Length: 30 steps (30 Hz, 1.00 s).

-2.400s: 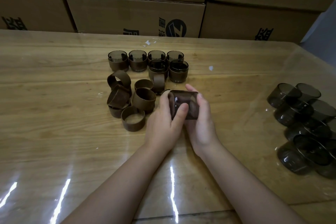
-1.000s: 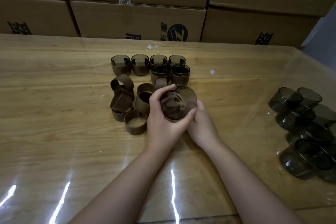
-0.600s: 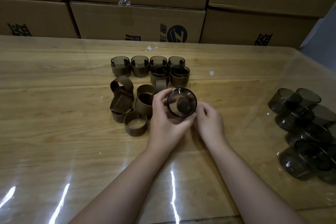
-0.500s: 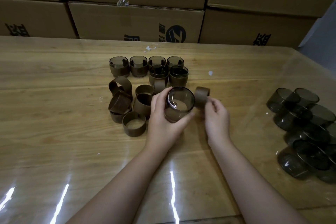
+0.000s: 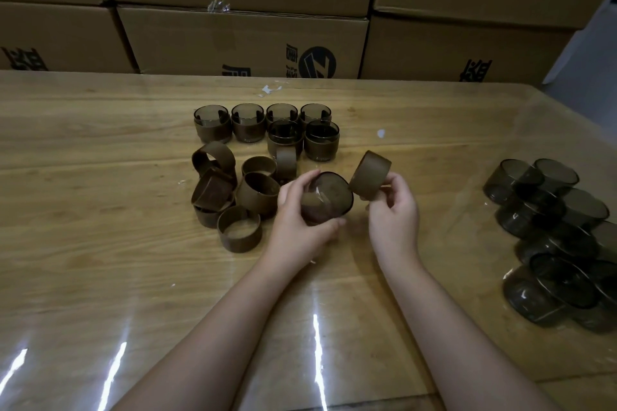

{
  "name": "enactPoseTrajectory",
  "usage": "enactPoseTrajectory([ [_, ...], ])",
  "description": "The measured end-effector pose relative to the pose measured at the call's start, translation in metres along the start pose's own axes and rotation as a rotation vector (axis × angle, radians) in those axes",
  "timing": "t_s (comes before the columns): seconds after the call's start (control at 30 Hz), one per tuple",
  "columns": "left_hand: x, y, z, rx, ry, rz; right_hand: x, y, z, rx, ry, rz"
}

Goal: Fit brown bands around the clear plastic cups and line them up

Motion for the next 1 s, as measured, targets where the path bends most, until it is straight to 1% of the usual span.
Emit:
enactPoseTrajectory([
  [0.13,0.004,0.0,-0.001,0.008,-0.007,-0.039,0.021,-0.004,0.003,-0.005,-0.23,0.094],
  [0.27,0.006,0.001,-0.002,0.02,-0.023,-0.074,0.027,-0.01,0.001,-0.011,-0.356,0.227],
  [0.33,0.006,0.002,-0.001,0.03,-0.052,0.004,0.033,-0.013,0.003,-0.024,-0.44,0.31],
  [0.43,0.002,0.004,0.002,0.014,-0.084,0.197,0.047,-0.011,0.012,-0.063,-0.569,0.44],
  [0.53,0.0,0.004,0.004,-0.005,-0.077,0.181,0.055,-0.005,0.021,-0.062,-0.624,0.475],
  [0.67,-0.002,0.004,0.005,0.007,-0.054,0.033,0.057,-0.003,0.024,-0.07,-0.633,0.491],
  [0.73,0.0,0.003,0.005,0.001,-0.07,0.049,0.054,0.0,0.024,-0.04,-0.641,0.46],
  [0.77,0.001,0.003,0.005,-0.001,-0.081,0.066,0.051,0.001,0.022,-0.009,-0.615,0.41],
  [0.83,0.001,0.003,0.004,-0.001,-0.085,0.069,0.04,0.002,0.017,0.052,-0.488,0.265],
  [0.93,0.002,0.003,0.005,0.0,-0.083,0.083,0.025,0.002,0.009,0.088,-0.278,0.058],
  [1.0,0.002,0.003,0.005,-0.004,-0.082,0.09,0.016,0.011,0.006,0.21,-0.132,-0.059],
])
Point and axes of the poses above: each hand's wrist, its own z-axis away from the middle knuckle, its own y-axis out of the palm, x = y × z, the point moved 8 cm from there along -z, towards the middle knuckle, and after that the axes turned 6 degrees about z, right-handed, at the moved point
